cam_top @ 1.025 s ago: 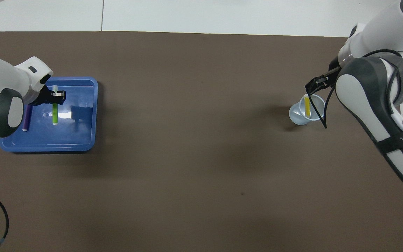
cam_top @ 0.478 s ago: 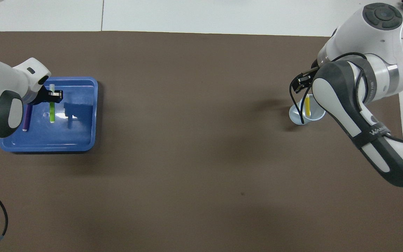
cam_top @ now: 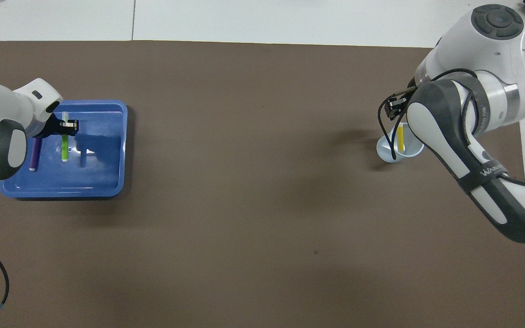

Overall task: Right arm passes pens to left for tray arrangement
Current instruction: 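Grasp the yellow pen in the cup with the right gripper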

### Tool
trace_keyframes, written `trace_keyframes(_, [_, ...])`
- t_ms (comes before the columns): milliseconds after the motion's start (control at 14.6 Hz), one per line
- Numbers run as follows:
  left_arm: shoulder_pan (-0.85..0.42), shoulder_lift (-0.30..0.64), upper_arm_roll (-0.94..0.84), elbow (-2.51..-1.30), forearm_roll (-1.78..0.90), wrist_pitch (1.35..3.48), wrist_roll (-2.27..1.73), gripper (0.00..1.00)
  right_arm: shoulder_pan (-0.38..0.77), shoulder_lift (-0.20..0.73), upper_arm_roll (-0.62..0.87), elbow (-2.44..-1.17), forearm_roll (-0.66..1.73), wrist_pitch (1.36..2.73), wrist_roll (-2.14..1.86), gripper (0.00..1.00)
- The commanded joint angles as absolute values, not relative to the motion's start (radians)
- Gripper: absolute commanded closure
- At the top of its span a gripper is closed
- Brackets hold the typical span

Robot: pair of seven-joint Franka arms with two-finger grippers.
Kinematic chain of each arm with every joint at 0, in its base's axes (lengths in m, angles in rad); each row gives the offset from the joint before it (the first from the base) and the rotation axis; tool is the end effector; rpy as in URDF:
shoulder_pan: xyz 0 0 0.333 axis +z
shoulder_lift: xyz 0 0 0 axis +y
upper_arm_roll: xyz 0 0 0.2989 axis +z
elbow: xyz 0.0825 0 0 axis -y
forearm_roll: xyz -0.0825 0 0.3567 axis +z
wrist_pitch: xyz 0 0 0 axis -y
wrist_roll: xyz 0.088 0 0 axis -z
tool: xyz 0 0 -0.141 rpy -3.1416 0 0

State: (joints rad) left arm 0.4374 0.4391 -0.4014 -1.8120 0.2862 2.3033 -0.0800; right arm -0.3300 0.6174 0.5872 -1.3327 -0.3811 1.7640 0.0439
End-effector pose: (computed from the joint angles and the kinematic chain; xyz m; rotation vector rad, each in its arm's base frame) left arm 0.6269 0.0505 0.2914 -3.0839 0.0372 -0.1505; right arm 0.6645 0.0527 0.3653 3.0662 0.3546 -0.1225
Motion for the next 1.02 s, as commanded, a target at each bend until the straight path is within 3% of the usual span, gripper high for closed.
trace_keyframes(0, [0.446,0.442,-0.403,-1.822,0.305,2.326,-0.071,1.00,-0.325,0.634,0.595,-1.312,-0.388,1.747,0.084,0.46])
trace_keyframes(957, [0.462,0.439,-0.403,-1.856,0.305,2.345,-0.057,0.99,-0.305,0.632,0.597,-1.338,-0.469,1.700,0.049,0.49])
